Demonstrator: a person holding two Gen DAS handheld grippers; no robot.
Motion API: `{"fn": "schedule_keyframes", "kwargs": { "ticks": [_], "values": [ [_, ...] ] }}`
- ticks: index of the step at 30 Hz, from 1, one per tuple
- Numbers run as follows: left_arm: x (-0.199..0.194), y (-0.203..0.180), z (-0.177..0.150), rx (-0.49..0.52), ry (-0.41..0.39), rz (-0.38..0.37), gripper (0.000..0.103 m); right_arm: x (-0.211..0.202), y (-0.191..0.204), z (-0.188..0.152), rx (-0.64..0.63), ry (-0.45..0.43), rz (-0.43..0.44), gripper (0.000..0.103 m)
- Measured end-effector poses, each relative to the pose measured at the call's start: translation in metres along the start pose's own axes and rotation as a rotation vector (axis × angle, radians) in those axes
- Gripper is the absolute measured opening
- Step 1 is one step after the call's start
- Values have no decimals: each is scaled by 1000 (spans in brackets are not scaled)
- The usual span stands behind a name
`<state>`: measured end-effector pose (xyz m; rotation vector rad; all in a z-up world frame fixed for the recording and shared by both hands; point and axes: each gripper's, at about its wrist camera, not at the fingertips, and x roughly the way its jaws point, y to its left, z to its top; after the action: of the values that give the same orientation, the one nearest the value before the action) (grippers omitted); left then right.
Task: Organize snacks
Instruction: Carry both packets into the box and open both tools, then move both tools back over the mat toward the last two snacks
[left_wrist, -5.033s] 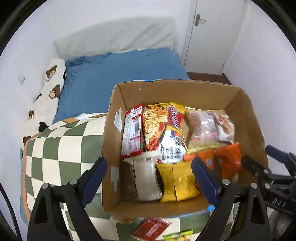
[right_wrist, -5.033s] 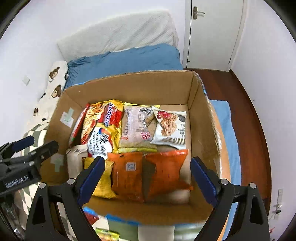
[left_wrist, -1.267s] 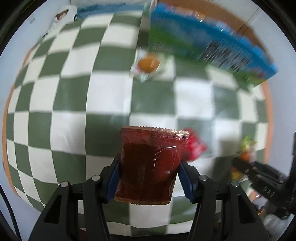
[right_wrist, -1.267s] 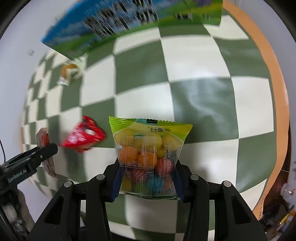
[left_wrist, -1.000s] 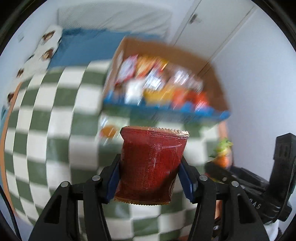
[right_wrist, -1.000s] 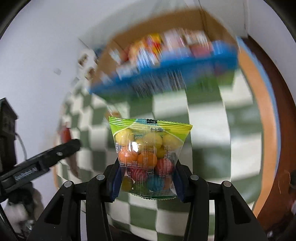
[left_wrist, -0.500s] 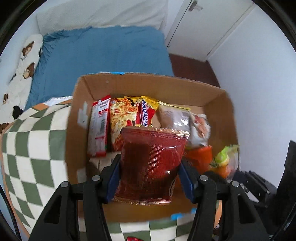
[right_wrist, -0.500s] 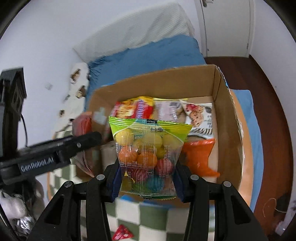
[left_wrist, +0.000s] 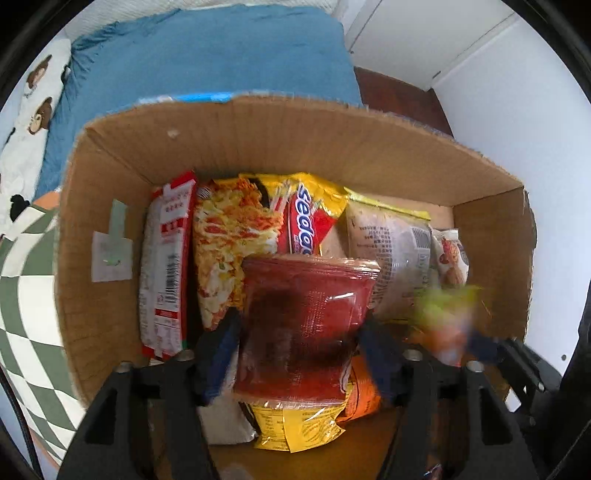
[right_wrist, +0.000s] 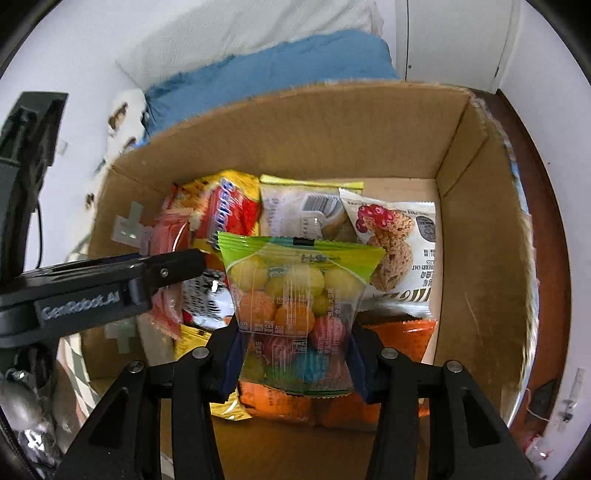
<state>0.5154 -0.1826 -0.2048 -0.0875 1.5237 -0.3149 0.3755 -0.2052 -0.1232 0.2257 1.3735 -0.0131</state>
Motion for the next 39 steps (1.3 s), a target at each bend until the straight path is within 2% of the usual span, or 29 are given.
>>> {"fn": "schedule_keyframes", "kwargs": {
  "ticks": [1, 2, 3, 11, 19, 30, 32, 39],
  "values": [
    [1, 0, 0, 6, -2, 11, 87, 2, 0, 1, 0, 6, -5, 68],
    [1, -1, 0, 12, -5, 25, 94, 3, -1, 2, -3, 7, -15, 90],
    [1, -1, -2, 17, -10, 37, 95, 3, 0, 3, -9, 5, -28, 96],
    [-6, 0, -15, 12, -38, 49, 96, -8, -4, 3, -3, -8, -81, 96],
    [-34, 13, -55, 11, -116, 79, 96, -21, -15, -12, 16, -27, -109, 96],
    [-79, 23, -102, 28, -261, 129, 96, -58, -4, -33, -20, -126, -135, 96],
    [-83, 18, -100, 26, -288, 133, 96, -67, -2, -39, -26, -150, -134, 96],
    [-113, -1, -136, 61, -419, 161, 96, -98, 5, -66, -34, -237, -132, 96]
  ]
}}
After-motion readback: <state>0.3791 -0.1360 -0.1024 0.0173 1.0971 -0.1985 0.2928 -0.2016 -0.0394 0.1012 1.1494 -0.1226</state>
